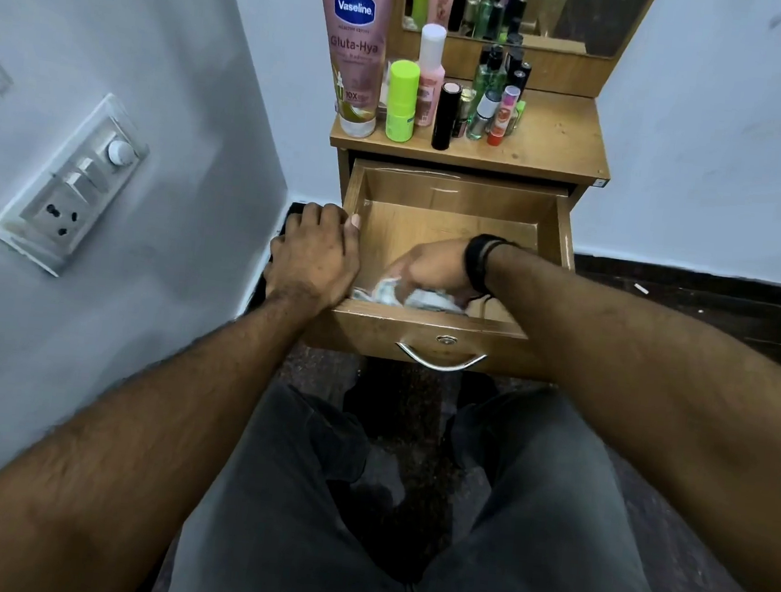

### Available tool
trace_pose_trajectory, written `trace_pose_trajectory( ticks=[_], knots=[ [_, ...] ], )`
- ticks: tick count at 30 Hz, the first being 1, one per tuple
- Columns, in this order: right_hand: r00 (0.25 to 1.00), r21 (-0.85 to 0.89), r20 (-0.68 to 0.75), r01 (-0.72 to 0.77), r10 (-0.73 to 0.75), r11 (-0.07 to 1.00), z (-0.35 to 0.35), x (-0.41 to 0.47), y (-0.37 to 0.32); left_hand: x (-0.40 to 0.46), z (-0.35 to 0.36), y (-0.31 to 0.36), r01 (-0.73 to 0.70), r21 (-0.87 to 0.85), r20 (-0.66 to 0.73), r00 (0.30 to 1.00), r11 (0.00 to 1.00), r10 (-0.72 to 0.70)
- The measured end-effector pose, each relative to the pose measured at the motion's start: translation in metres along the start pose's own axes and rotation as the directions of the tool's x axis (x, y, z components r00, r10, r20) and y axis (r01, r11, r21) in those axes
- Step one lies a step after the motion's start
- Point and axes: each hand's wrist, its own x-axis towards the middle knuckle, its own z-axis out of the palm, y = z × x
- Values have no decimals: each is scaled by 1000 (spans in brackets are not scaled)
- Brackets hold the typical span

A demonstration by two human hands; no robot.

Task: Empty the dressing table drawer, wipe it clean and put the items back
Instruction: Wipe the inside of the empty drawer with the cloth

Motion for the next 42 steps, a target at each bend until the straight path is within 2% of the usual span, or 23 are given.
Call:
trace_pose_trajectory(
  ticks=[2, 4, 6, 8, 11, 14, 21, 24, 27, 32, 36, 38, 42],
  knots=[
    [985, -112, -117, 111, -124, 987, 12, 6, -17, 1, -2, 0, 18, -36, -1, 1000, 999, -18],
    [968, -126, -181, 153, -175, 980, 17, 10, -18, 2, -3, -1, 39, -95, -22, 999, 995, -41],
    [973, -23, -172, 149, -150, 989, 11, 2, -5, 3, -5, -1, 56, -157, -35, 997, 986, -62],
    [985, -31, -136, 106, -109, 994, 0, -12, 8, 4, -6, -1, 67, -201, -35, 997, 977, -76],
    [994, -295, -108, 0, -34, 956, -16, -26, 14, 6, -5, -4, 80, -254, -27, 996, 964, -90],
    [995, -385, -97, -2, -38, 923, -19, -32, 2, 9, -6, -6, 96, -331, -37, 993, 939, -114],
    [938, -336, -194, 210, -286, 918, 16, -14, -68, 18, -13, -17, 197, -517, -54, 964, 833, -261],
    [914, -270, -239, 263, -329, 926, 23, -10, -79, 20, -17, -22, 169, -515, -86, 965, 840, -247],
    [934, -246, -180, 261, -309, 933, 16, -22, -67, 21, -19, -21, 152, -503, -93, 969, 851, -228],
    [994, -479, -107, -20, -36, 878, -19, -45, -22, 19, -15, -15, 94, -409, -63, 989, 908, -131],
    [990, -526, -100, -135, 97, 839, -31, -52, -3, 14, -6, -7, 42, -273, -18, 999, 961, -48],
    [992, -458, -117, -91, 42, 884, -25, -47, -7, 12, -2, -5, 54, -262, -2, 998, 963, -56],
    [973, -260, -168, 113, -160, 959, 9, -31, -34, 15, -1, -7, 116, -284, -15, 992, 952, -125]
  ],
)
